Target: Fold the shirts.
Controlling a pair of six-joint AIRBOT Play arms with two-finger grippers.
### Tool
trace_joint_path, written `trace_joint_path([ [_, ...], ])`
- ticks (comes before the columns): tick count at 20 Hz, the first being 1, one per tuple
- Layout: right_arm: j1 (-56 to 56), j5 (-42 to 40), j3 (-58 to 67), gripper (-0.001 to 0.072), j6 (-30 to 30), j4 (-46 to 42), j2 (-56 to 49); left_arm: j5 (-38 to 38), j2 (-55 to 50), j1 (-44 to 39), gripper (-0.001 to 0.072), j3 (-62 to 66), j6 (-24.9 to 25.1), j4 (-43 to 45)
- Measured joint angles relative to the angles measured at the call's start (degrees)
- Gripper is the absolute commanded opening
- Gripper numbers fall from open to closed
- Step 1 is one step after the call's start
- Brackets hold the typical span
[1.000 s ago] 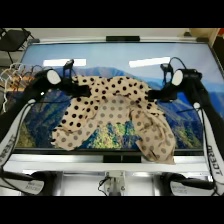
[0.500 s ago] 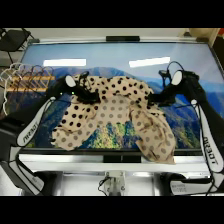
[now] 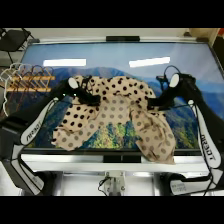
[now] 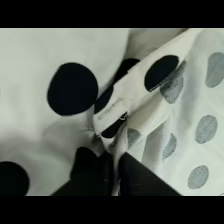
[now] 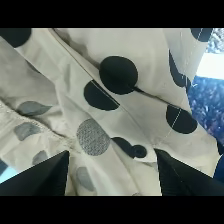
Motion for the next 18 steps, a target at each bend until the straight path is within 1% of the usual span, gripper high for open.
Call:
trace_joint_path([
  [3,0.0,-1.5,-0.5,0.0669,-0.7,-1.9,-0.9,-0.1,0.2,0.2,0.0042,0.0,0.0,0.0],
  [8,0.0,-7.2,-0.7,0.0669,-0.9,-3.3,-2.0,-0.2,2.7,1.5,0.0042,0.1,0.2,-0.1],
  [9,0.1,-7.7,-0.7,0.0629,-0.9,-3.5,-2.5,-0.1,3.4,1.7,0.0042,0.1,0.2,-0.2],
  [10,0.2,-8.1,-0.7,0.0378,-0.9,-3.5,-3.3,-0.2,4.0,1.9,0.0042,0.1,0.4,-0.2],
  [11,0.2,-8.0,-0.7,0.0048,-1.0,-3.2,-4.0,-0.1,4.5,2.0,0.0042,0.2,0.5,-0.2],
  [15,0.4,-4.5,0.5,0.0057,-2.5,-1.9,-4.4,-0.1,6.5,2.2,0.0041,1.1,1.6,-0.1],
  [18,0.3,-2.3,4.4,0.0057,-3.9,-1.7,-1.2,-0.2,9.0,2.5,0.0042,4.3,2.9,1.4],
])
